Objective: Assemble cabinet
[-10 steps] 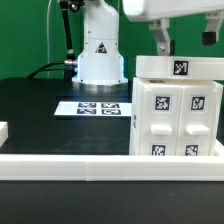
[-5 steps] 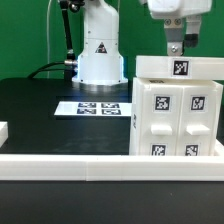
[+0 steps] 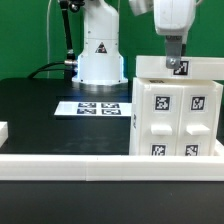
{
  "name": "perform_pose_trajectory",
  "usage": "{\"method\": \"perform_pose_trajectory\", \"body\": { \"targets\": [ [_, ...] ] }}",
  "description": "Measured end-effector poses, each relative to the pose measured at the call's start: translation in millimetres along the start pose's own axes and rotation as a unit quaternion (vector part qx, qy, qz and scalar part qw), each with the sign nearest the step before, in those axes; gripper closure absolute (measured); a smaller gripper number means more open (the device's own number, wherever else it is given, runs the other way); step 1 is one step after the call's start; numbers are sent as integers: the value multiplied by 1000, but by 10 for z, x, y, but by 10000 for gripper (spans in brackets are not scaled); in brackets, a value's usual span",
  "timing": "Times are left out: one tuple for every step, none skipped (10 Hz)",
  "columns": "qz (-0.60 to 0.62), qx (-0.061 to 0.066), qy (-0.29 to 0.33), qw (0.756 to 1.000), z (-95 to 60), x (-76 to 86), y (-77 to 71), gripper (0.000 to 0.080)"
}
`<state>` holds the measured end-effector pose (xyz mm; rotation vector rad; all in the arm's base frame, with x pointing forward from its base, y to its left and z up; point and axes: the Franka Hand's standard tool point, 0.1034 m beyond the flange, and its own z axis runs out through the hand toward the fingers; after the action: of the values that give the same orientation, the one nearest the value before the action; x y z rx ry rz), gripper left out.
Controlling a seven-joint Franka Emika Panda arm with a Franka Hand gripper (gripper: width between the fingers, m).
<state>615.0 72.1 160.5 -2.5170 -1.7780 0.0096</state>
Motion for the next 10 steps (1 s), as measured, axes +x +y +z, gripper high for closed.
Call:
{"method": "perform_pose_trajectory", "body": {
  "targets": [
    [1, 1, -1, 1000, 13, -8, 0, 2],
    [3, 1, -1, 1000, 19, -12, 1, 2],
    [4, 2, -1, 1000, 26, -16, 1, 5],
    [10, 2, -1, 1000, 32, -23, 2, 5],
    [30, 2, -2, 1000, 31, -26, 3, 175],
    [44, 2, -2, 999, 31, -28, 5, 242],
    [81, 2, -1, 997, 31, -26, 4, 242],
    [140, 2, -1, 990, 31, -26, 4, 242],
    [191, 2, -1, 982, 31, -24, 3, 241],
    [239, 2, -1, 971, 31, -25, 4, 241]
  ]
}}
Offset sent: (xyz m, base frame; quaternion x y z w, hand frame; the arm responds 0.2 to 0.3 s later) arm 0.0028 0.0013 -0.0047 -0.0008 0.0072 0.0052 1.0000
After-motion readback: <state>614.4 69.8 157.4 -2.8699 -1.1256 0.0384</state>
